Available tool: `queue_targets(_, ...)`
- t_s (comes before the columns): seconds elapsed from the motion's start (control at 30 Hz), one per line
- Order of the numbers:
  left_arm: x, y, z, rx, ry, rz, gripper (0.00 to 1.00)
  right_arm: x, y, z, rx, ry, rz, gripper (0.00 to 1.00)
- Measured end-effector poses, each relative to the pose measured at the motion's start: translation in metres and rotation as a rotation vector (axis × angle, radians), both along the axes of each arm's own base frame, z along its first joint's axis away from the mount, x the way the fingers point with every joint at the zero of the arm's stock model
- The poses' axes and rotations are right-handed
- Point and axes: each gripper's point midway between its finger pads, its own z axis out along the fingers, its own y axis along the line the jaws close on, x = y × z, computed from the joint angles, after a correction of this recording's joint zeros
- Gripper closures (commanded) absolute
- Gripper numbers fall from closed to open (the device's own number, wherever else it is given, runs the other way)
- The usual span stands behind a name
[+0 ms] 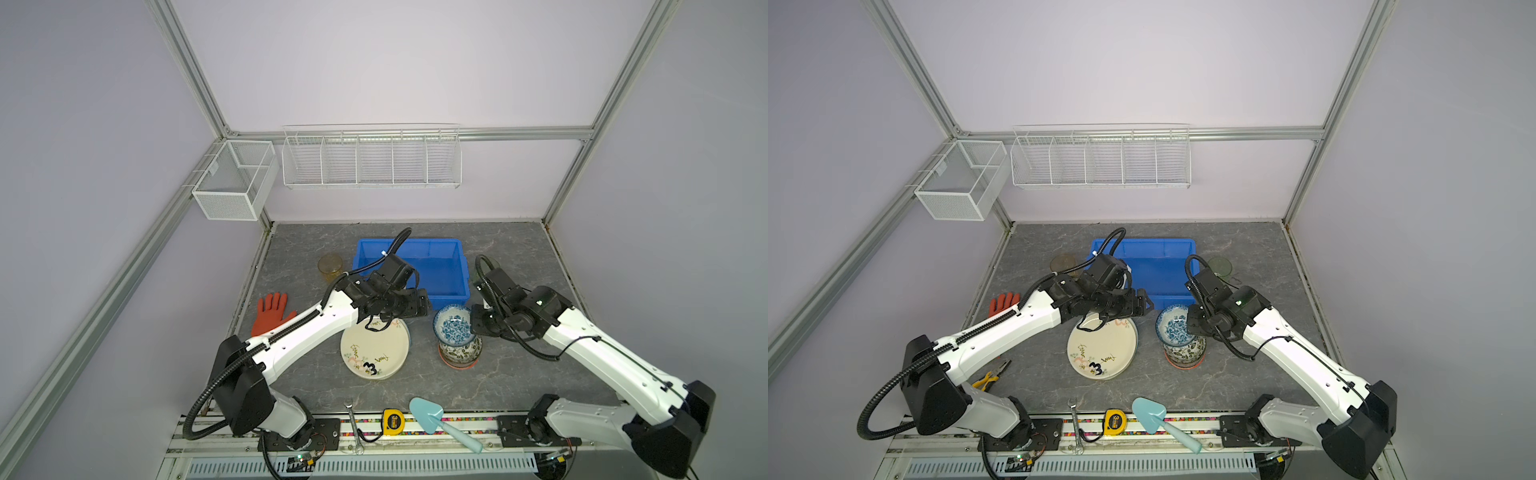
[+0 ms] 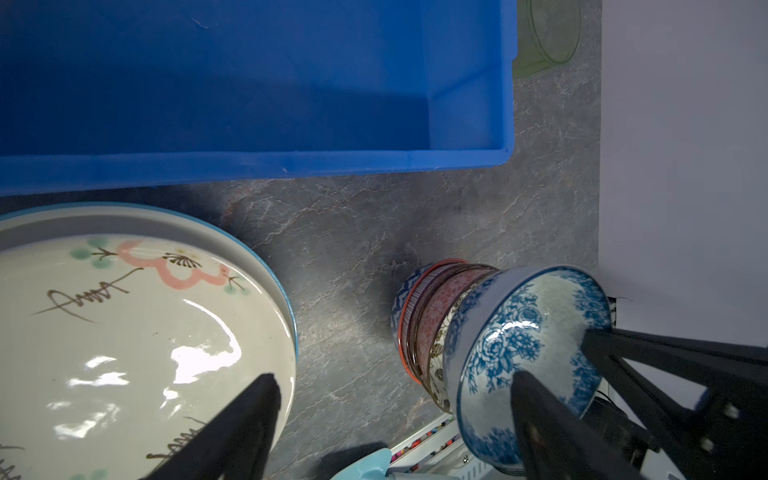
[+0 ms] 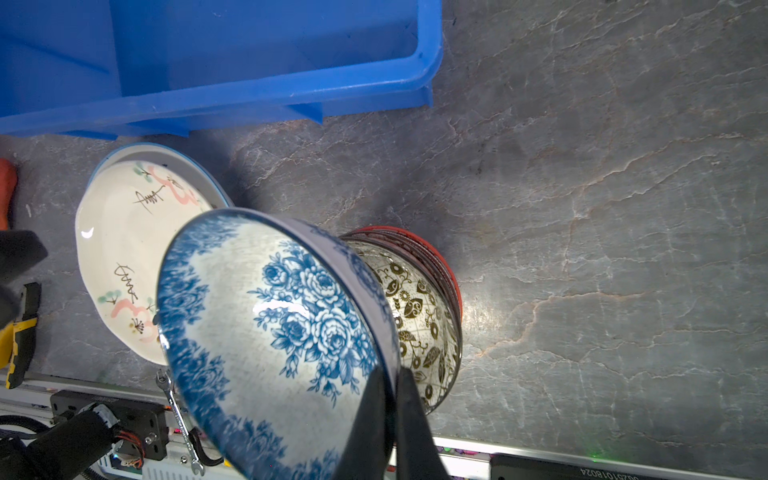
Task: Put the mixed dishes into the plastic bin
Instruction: 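Swing the held bowl toward the left gripper while the left gripper reaches its rim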
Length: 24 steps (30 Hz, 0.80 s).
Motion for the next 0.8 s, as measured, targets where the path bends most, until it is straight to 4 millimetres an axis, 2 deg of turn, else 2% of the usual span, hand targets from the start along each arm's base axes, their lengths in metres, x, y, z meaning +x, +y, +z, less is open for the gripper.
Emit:
queue_targets(0.17, -0.003, -0.007, 0.000, -0.009, 0.007, -0.018, 0.24, 0.005, 0.007, -0.001, 0.003, 0.010, 0.020, 0.93)
queue_targets(0.4, -0.011, -0.026, -0.007, -0.009, 0.020, -0.064, 0.32, 0.011, 0.012, 0.001, 0.020, 0.005, 0.025, 0.93)
queue_targets(0.57, -0.014, -0.031, -0.016, 0.008, 0.033, -0.080, 0.40, 0.013, 0.013, 0.002, 0.030, 0.004, 0.024, 0.93)
queue_targets(0.8, -0.014, -0.036, -0.018, 0.011, 0.036, -0.088, 0.51, 0.014, 0.014, 0.004, 0.036, -0.001, 0.021, 0.93)
